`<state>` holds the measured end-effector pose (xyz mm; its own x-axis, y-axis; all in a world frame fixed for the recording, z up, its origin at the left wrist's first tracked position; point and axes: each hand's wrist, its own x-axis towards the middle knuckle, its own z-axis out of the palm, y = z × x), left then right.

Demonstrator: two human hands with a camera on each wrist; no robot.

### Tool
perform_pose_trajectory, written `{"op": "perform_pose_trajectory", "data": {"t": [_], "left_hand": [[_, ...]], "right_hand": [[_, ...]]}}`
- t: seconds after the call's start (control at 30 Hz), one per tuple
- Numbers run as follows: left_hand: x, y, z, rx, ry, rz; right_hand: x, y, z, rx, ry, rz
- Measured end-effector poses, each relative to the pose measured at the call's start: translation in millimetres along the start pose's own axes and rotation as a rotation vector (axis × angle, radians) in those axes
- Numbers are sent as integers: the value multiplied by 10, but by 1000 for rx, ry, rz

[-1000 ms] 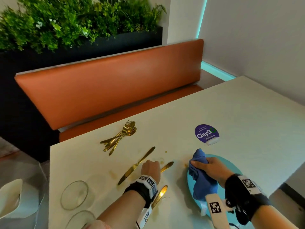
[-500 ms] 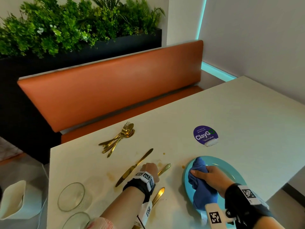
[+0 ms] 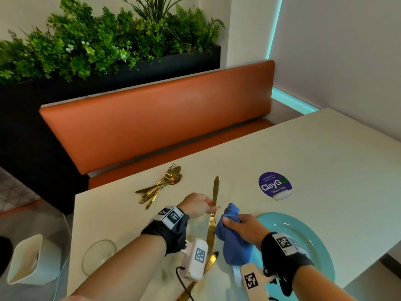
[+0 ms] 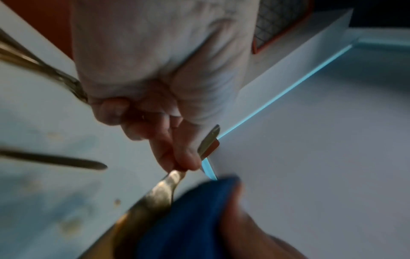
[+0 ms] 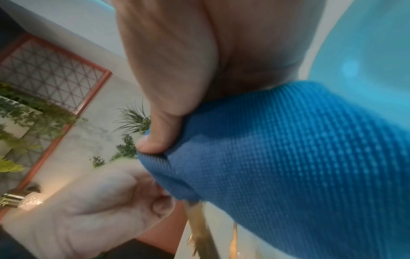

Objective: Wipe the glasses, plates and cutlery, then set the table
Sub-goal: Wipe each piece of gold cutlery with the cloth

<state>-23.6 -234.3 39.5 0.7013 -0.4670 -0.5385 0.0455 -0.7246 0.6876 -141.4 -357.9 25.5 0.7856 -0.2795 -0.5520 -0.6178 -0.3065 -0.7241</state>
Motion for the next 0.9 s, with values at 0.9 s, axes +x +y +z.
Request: {"op": "perform_pose_trajectory", "data": {"t": [0.9], "left_hand": [[-87,-117,-427,-156,320,-40]], "right_hand": [[89,-170,-597,-195,-47,-126]]}}
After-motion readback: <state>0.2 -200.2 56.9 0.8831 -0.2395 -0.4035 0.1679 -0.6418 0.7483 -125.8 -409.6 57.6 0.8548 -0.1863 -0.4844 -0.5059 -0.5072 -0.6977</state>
